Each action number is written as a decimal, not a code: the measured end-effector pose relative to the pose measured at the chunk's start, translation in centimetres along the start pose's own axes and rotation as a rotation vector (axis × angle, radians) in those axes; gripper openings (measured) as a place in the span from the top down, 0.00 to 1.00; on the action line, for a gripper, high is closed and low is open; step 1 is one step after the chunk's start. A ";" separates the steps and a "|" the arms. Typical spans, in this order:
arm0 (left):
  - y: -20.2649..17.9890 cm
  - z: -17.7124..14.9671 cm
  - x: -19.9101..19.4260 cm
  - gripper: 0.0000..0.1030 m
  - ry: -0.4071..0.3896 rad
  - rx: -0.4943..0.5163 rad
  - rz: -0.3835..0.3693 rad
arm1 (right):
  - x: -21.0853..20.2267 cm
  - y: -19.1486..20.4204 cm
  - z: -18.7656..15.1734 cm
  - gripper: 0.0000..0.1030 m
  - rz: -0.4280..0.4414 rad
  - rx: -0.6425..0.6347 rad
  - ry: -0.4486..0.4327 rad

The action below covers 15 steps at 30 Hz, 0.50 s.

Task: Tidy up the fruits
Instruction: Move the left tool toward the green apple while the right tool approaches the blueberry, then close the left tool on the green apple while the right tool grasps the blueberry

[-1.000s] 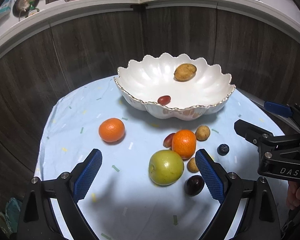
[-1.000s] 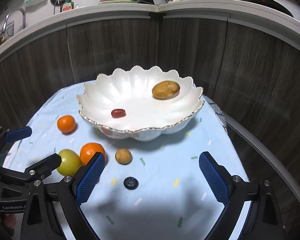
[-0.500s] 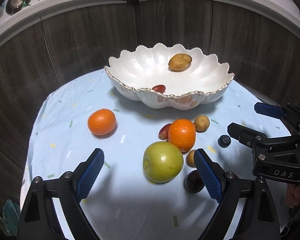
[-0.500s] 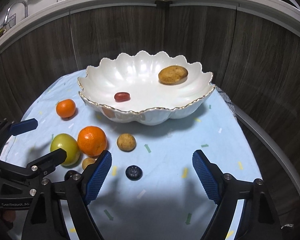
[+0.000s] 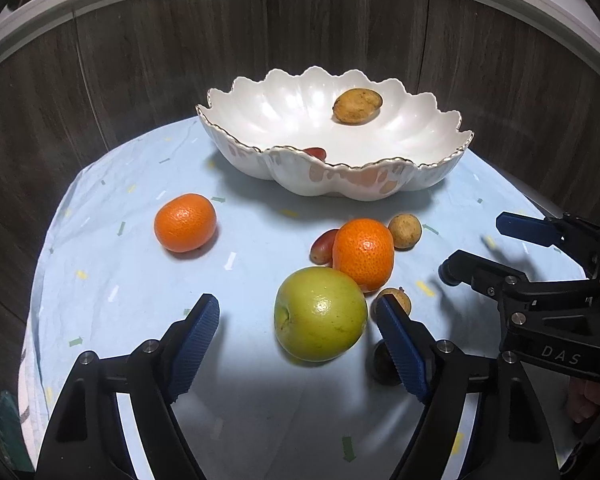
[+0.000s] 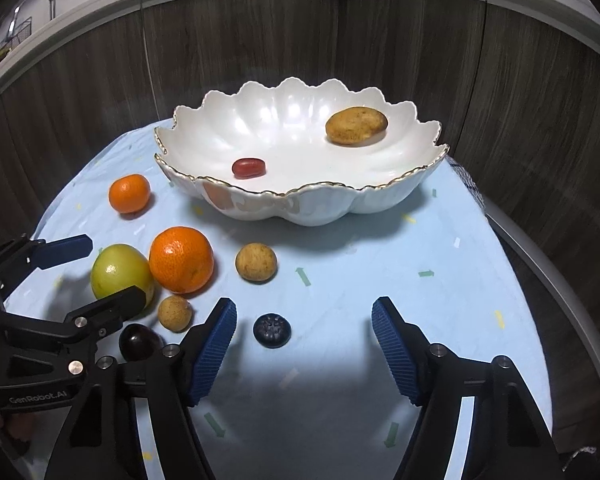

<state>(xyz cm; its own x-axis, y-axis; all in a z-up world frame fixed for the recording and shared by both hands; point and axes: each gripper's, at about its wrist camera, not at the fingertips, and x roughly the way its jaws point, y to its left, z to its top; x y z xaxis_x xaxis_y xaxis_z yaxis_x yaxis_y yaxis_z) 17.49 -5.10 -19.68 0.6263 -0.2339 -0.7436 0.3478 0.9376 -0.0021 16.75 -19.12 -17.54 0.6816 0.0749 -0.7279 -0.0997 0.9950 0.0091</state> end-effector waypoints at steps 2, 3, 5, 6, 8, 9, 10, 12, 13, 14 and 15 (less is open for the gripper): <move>0.0 -0.1 0.3 0.24 0.010 -0.004 -0.009 | 0.2 0.1 0.0 0.32 0.006 0.000 0.004; 0.1 -0.2 0.4 0.25 0.013 -0.006 -0.013 | 0.3 0.1 -0.1 0.34 0.009 -0.001 0.006; 0.2 -0.1 0.5 0.25 0.014 -0.016 -0.020 | 0.6 0.2 -0.1 0.37 0.019 -0.005 0.017; 0.3 -0.1 0.6 0.26 0.016 -0.021 -0.023 | 0.7 0.3 -0.2 0.39 0.024 -0.007 0.023; 0.5 -0.1 0.8 0.27 0.018 -0.030 -0.028 | 1.0 0.4 -0.2 0.41 0.030 -0.008 0.031; 0.5 -0.1 0.8 0.28 0.019 -0.034 -0.030 | 1.2 0.5 -0.2 0.42 0.032 -0.008 0.034; 0.6 -0.1 0.9 0.29 0.020 -0.038 -0.034 | 1.3 0.5 -0.3 0.43 0.033 -0.009 0.037; 0.8 -0.2 1.1 0.30 0.024 -0.050 -0.047 | 1.6 0.6 -0.3 0.48 0.039 -0.009 0.049; 0.9 -0.2 1.1 0.31 0.026 -0.057 -0.054 | 1.8 0.6 -0.4 0.49 0.042 -0.009 0.056; 1.0 -0.2 1.2 0.31 0.028 -0.061 -0.059 | 2.0 0.7 -0.4 0.52 0.044 -0.009 0.063; 1.0 -0.2 1.2 0.33 0.029 -0.064 -0.064 | 2.1 0.7 -0.4 0.55 0.045 -0.008 0.069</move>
<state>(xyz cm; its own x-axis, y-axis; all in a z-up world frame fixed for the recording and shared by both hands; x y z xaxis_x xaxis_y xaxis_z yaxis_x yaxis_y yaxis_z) 18.50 -4.37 -20.74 0.5838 -0.2871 -0.7594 0.3407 0.9357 -0.0919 17.78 -18.32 -19.36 0.6246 0.1146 -0.7725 -0.1353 0.9901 0.0374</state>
